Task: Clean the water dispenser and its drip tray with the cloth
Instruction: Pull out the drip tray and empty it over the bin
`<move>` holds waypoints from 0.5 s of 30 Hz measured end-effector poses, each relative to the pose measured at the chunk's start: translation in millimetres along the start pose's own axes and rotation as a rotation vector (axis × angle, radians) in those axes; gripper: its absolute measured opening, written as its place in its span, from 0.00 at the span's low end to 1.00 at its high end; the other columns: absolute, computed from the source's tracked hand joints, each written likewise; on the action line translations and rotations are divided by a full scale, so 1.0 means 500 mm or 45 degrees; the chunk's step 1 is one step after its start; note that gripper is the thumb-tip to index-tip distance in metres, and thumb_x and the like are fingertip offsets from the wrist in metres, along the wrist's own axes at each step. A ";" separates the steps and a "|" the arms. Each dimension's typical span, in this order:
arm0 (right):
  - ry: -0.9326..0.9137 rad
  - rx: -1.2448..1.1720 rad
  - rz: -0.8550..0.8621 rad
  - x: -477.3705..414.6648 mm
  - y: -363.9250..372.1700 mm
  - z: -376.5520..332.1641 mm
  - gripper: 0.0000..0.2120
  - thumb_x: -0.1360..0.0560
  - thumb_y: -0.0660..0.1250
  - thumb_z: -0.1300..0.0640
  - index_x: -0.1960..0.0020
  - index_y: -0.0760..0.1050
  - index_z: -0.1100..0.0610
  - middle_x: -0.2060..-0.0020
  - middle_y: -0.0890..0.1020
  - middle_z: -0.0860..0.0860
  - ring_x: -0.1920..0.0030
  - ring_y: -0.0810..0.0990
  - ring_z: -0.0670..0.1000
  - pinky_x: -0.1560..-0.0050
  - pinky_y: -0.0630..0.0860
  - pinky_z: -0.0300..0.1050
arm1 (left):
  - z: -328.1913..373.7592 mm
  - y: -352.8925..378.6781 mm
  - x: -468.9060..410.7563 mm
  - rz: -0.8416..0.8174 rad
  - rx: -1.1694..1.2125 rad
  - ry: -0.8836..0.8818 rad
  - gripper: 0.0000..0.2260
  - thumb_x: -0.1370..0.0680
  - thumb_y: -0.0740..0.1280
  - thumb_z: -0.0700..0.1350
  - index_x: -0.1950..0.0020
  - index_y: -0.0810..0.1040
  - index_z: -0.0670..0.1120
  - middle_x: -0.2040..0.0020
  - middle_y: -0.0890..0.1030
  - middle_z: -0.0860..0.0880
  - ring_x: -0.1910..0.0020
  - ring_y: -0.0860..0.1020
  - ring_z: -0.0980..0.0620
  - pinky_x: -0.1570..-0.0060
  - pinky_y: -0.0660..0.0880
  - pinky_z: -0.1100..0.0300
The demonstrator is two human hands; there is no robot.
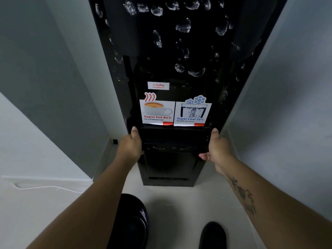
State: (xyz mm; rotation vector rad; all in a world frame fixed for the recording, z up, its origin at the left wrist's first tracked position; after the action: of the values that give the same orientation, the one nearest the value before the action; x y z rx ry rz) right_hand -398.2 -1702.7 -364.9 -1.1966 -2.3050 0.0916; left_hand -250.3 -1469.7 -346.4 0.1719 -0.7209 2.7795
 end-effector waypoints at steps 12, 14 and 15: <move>-0.034 -0.026 -0.027 0.048 -0.030 -0.107 0.32 0.19 0.47 0.36 0.36 0.72 0.60 0.54 0.83 0.58 0.76 0.79 0.51 0.79 0.72 0.38 | 0.085 -0.068 0.009 -0.013 -0.067 0.033 0.31 0.17 0.44 0.61 0.67 0.72 0.42 0.70 0.75 0.42 0.72 0.73 0.45 0.67 0.70 0.56; -0.069 -0.041 -0.050 0.071 -0.042 -0.137 0.32 0.20 0.47 0.36 0.37 0.73 0.60 0.52 0.83 0.58 0.76 0.79 0.50 0.78 0.73 0.38 | 0.117 -0.088 0.032 -0.015 -0.027 0.017 0.30 0.17 0.45 0.60 0.65 0.72 0.42 0.70 0.74 0.42 0.73 0.71 0.46 0.70 0.68 0.58; -0.084 -0.061 -0.073 0.088 -0.051 -0.153 0.31 0.20 0.47 0.36 0.37 0.73 0.60 0.52 0.83 0.58 0.75 0.80 0.51 0.77 0.73 0.39 | 0.138 -0.103 0.047 -0.014 0.000 0.027 0.30 0.17 0.45 0.60 0.65 0.72 0.42 0.70 0.74 0.42 0.73 0.70 0.46 0.70 0.67 0.59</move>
State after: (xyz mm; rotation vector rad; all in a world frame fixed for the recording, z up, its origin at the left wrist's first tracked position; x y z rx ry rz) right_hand -399.9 -1697.7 -273.0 -1.1666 -2.4096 0.0564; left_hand -255.0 -1455.0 -258.7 0.1454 -0.7127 2.7662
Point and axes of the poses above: each hand's wrist, its own x-axis away from the middle knuckle, its own y-axis out of the palm, z = x × y, the point moved 5 cm from there along -x, towards the middle knuckle
